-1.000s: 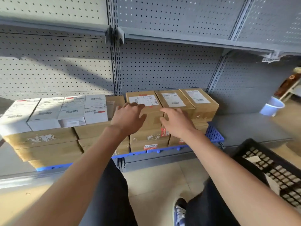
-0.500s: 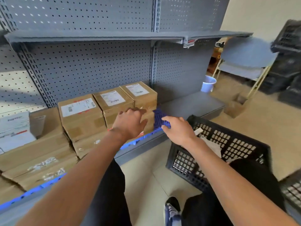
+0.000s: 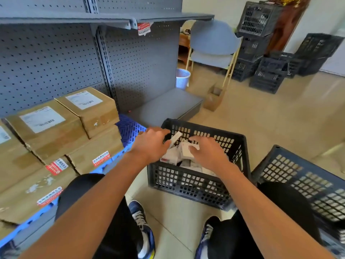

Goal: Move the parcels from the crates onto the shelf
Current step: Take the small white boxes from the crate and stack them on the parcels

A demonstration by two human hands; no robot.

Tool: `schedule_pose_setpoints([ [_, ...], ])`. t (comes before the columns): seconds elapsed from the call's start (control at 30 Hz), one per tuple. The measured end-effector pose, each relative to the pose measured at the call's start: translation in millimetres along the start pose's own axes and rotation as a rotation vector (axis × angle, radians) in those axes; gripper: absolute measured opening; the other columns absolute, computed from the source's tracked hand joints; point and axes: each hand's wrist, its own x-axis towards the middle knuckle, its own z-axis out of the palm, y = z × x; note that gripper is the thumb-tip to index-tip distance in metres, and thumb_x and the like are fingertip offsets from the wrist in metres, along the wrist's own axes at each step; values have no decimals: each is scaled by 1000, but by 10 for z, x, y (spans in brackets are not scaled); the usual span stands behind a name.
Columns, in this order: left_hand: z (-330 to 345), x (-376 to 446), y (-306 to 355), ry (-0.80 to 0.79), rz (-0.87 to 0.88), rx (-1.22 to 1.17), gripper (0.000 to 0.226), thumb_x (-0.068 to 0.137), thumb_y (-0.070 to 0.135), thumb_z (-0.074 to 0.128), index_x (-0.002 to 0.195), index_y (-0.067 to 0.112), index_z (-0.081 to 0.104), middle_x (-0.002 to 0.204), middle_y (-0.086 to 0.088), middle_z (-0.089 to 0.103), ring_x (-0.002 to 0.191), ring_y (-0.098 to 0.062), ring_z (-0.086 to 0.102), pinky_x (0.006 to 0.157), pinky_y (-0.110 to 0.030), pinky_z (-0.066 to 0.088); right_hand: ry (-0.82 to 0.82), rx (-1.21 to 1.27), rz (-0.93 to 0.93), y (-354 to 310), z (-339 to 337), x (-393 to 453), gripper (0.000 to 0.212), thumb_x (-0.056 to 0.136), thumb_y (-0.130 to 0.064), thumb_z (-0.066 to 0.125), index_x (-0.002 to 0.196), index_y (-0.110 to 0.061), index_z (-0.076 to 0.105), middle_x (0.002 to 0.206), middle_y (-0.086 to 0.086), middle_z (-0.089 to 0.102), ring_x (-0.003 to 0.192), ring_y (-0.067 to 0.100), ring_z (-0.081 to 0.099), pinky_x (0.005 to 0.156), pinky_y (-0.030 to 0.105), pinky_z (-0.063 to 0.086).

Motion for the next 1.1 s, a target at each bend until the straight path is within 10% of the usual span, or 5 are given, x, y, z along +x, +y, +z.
schedule_pose_setpoints([
  [1.1,2327,912,800,-435,27,-101,43,103,41,51,143,24,53,142,-2,58,122,-22,59,96,-43,53,-155,156,460,1923,1382,109,46,103,-35,52,146,-21,50,140,8,61,114,27,65,88,46,59],
])
